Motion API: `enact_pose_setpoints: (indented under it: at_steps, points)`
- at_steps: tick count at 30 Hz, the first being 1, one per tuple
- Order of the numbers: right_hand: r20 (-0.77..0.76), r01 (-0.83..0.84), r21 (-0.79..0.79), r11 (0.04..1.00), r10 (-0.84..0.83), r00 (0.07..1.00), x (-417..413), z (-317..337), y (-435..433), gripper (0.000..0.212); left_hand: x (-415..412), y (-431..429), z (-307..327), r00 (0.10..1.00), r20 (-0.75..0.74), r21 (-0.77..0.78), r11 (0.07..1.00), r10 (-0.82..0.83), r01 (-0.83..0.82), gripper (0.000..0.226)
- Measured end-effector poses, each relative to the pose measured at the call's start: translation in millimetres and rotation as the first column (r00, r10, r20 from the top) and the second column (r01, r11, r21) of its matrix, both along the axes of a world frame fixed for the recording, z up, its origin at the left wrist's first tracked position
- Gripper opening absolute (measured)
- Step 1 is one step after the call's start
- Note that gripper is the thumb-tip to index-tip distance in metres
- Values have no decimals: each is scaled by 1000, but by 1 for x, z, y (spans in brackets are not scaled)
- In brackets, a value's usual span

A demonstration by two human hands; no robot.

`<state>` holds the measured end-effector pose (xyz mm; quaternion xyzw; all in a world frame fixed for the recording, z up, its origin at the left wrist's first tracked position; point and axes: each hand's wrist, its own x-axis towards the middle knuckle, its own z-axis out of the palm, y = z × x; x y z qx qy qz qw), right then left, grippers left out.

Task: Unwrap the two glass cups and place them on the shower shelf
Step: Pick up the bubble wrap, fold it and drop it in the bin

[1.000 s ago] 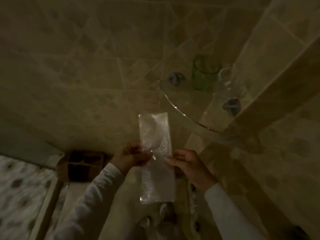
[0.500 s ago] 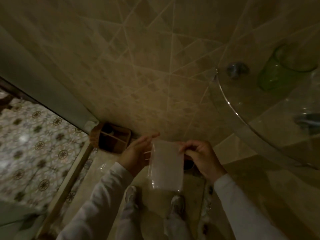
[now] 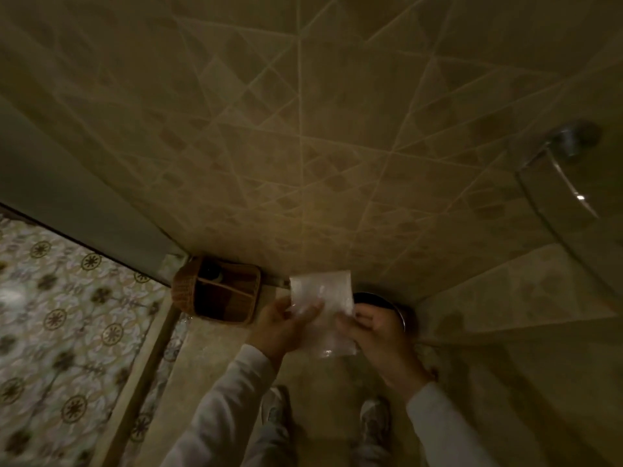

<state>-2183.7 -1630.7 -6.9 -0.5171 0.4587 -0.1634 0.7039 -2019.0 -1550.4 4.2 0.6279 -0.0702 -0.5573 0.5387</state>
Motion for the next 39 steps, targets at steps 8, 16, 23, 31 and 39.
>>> enact_pose_setpoints:
  at_steps: [8, 16, 23, 31, 39]
  points:
    - [-97, 127, 191, 973, -110, 989, 40, -94, 24, 10, 35, 15, -114, 993, 116, 87, 996, -23, 12, 31]
    - [-245, 284, 320, 904, -211, 946, 4, -259, 7, 22, 4, -10, -269, 998, 37, 180, 982, 43, -49, 26]
    - [-428, 472, 216, 855, -352, 832, -81, -390, -58, 25, -57, -74, -411, 943, 241, 224, 958, -231, 178, 24]
    - [-630, 251, -55, 966, -229, 742, -152, -512, -169, 22, -115, -191, -527, 716, 485, 273, 865, -502, 421, 17]
    - [-779, -322, -32, 946, 178, 601, -113, -607, -196, 17, -136, -226, -609, 135, 445, 672, 430, -885, 603, 26]
